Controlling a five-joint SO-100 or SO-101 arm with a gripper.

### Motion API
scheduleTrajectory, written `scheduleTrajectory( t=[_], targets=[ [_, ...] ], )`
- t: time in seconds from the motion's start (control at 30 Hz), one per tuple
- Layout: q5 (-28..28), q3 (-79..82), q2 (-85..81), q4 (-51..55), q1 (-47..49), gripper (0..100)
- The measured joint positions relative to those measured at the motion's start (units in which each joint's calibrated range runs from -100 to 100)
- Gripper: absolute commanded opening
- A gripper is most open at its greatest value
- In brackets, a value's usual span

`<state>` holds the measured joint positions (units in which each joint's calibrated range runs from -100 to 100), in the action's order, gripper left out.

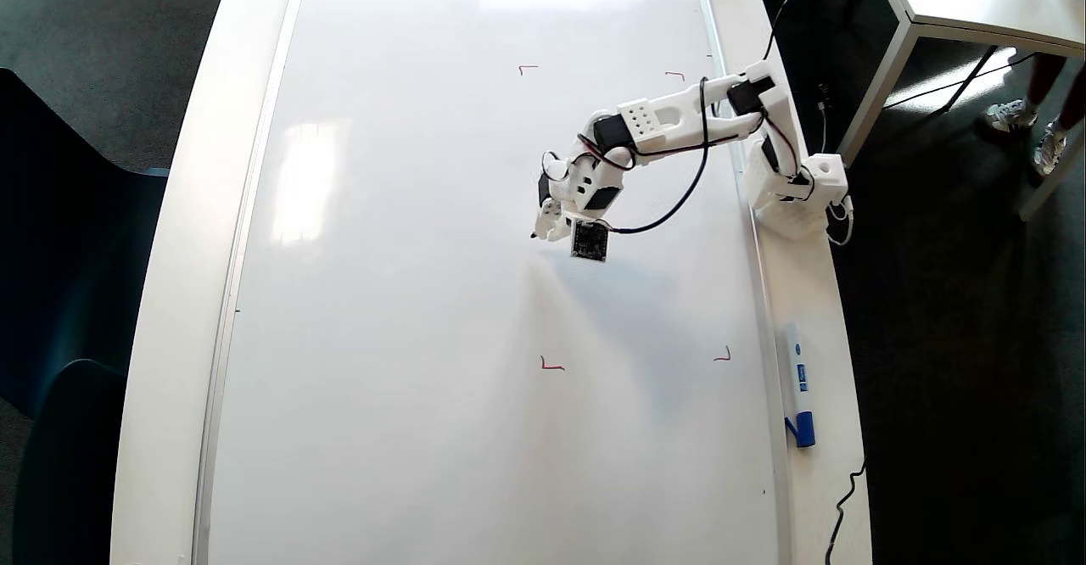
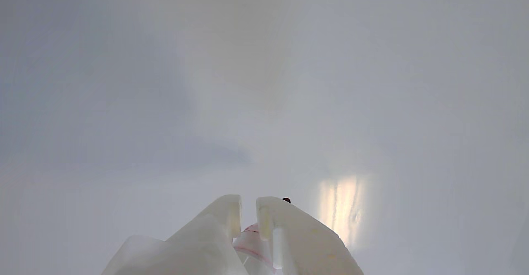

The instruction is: Draw on a whiteboard a robot head using a pen attached to the gripper

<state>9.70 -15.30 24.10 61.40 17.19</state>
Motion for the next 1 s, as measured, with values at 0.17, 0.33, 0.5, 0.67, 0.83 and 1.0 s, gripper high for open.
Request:
scheduleTrajectory(
  t=[0.17, 0.33, 0.5, 0.67, 0.83, 1.0],
  targets=[
    [-0.11, -4.75, 1.95, 1.60, 1.36, 1],
    [0.74, -4.84, 2.54, 1.60, 1.28, 1],
    [4.70, -4.84, 2.54, 1.60, 0.68, 1],
    [6.08, -4.57, 2.54, 1.60, 0.83, 1],
    [4.76, -2.19, 2.54, 1.60, 0.98, 1],
    [2.54, -0.91, 4.74, -2.96, 0.98, 1]
  ],
)
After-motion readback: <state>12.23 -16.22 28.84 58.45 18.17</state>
